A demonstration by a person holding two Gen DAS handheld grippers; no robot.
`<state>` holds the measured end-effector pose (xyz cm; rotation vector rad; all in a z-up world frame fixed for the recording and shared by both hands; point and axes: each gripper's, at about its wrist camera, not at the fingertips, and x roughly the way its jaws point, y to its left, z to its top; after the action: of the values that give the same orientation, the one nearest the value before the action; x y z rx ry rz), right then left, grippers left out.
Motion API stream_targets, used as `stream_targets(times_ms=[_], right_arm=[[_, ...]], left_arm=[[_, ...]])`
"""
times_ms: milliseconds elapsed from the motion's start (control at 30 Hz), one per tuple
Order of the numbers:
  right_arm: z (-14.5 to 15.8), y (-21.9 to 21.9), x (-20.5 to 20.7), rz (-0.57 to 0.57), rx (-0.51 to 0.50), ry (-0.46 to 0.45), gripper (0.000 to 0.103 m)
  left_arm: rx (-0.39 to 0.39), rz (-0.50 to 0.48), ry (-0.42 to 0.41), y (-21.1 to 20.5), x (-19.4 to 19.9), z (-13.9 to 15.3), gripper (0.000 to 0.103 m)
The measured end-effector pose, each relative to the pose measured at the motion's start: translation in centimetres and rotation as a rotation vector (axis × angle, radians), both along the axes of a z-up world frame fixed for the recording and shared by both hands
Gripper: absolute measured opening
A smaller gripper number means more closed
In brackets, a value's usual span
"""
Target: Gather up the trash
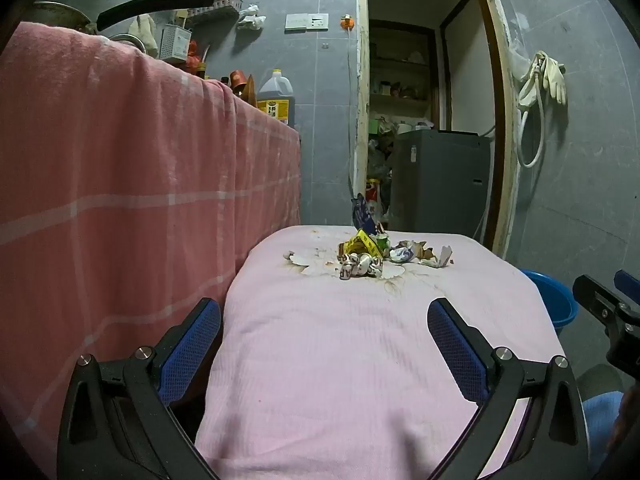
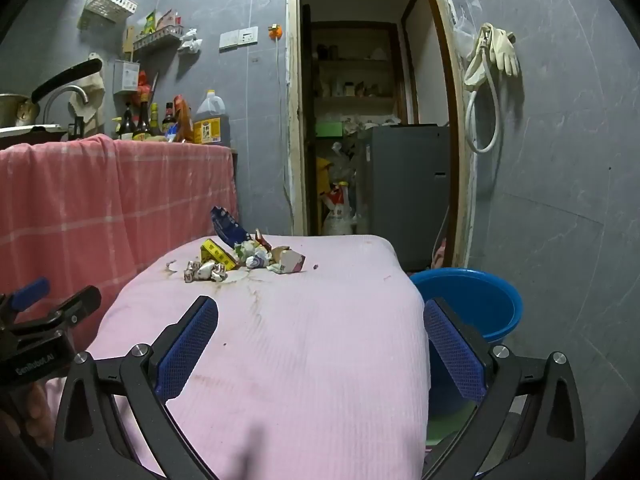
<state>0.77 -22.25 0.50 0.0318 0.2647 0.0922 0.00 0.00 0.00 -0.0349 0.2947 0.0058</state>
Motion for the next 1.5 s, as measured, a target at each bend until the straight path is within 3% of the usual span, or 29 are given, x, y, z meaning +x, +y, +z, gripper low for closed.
stream_targets(times_ms=[1500], right_arm=[[-0.34,-0.13,0.28,0.001,0.017,0.02,0.103]], left_arm=[[-0.007,-0.004,0.008,0.27,0.27,-0.25,0.102]])
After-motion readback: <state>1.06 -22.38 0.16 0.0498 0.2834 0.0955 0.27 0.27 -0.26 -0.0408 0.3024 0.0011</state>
